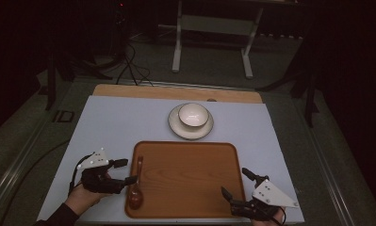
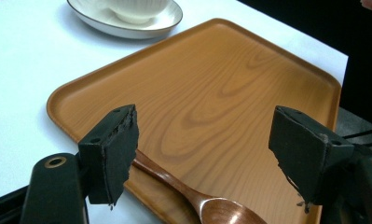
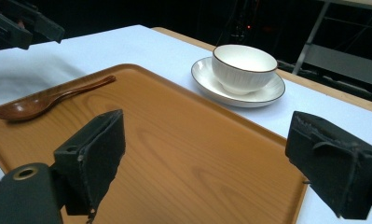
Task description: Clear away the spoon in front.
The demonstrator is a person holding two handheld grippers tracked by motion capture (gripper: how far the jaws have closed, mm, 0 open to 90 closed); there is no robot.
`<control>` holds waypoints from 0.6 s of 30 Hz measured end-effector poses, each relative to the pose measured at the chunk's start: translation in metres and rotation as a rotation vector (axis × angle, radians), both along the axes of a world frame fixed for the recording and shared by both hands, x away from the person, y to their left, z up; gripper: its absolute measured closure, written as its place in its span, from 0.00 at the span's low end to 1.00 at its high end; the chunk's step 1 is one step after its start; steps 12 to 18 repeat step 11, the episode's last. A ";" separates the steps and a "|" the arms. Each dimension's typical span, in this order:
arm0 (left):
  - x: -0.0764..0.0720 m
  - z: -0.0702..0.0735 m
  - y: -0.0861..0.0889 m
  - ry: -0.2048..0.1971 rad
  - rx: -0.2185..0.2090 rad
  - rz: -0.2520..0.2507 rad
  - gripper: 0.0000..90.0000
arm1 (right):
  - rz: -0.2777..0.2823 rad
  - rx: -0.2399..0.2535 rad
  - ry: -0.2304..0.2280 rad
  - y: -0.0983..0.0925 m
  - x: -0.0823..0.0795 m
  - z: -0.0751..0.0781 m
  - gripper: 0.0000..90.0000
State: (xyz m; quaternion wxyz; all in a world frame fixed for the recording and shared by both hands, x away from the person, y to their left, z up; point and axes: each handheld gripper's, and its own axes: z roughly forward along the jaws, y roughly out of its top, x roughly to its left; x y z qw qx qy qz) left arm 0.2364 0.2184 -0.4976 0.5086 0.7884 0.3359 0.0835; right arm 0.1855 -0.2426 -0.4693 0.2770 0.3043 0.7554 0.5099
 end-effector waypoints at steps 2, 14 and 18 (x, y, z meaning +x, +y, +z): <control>0.000 -0.001 0.001 0.001 -0.002 0.002 0.26 | 0.000 -0.001 0.001 0.000 0.000 0.000 0.13; 0.000 -0.001 0.001 -0.005 -0.005 0.007 0.26 | -0.001 -0.003 0.001 0.000 0.000 0.000 0.13; 0.000 -0.001 0.001 -0.005 -0.005 0.007 0.26 | -0.001 -0.003 0.001 0.000 0.000 0.000 0.13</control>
